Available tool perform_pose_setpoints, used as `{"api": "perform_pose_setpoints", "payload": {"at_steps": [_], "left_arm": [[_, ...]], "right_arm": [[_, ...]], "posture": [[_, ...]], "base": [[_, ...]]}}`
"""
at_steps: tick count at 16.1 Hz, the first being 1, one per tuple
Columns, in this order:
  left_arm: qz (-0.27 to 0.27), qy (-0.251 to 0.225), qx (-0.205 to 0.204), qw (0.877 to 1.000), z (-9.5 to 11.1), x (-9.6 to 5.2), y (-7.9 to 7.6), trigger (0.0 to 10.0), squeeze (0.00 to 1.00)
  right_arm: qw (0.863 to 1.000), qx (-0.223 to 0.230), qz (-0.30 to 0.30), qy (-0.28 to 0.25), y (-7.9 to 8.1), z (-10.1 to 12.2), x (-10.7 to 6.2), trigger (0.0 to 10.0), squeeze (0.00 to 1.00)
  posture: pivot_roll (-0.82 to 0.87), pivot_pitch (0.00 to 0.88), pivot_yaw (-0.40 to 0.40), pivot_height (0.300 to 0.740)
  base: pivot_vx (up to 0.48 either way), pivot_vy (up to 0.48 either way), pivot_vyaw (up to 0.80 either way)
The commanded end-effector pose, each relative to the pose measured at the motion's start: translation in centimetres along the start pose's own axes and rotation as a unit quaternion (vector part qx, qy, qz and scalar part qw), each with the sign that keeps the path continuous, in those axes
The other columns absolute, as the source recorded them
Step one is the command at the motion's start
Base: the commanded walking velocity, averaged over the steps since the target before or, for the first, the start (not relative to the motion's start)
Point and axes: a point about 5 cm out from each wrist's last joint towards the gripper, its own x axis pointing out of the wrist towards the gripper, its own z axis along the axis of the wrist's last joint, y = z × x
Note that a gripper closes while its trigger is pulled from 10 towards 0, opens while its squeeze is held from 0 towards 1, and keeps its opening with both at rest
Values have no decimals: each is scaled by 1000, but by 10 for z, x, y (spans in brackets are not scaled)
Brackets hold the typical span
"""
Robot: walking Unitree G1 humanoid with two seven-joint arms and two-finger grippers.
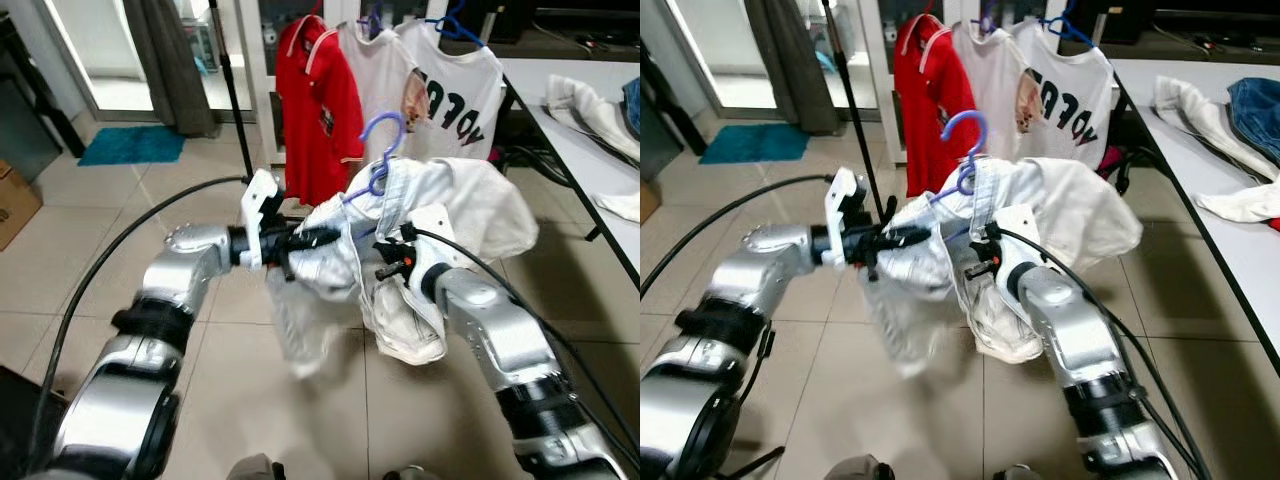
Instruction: Hang hanger
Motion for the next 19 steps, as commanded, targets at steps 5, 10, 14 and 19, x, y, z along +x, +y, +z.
{"api": "perform_pose_setpoints", "payload": {"at_steps": [5,10,14,19], "left_arm": [[14,-13,89,996,27,-8,1,0,0],[78,47,130,987,23,-33,16,0,0],[63,67,155,984,21,-41,18,0,0],[-16,97,184,978,14,-39,9,0,0]], "right_arm": [[1000,5,2,-26,-15,-2,-10,10000,1000],[988,-74,124,-57,-34,4,-53,10000,1000],[976,-119,171,-58,-48,8,-80,10000,1000],[965,-140,191,-113,-66,43,-93,10000,1000]], "posture": [[-16,0,57,740],[-24,0,62,740],[-28,0,59,740],[-34,0,50,740]], "base": [[0,0,0],[0,0,0],[0,0,0],[0,0,0]]}}
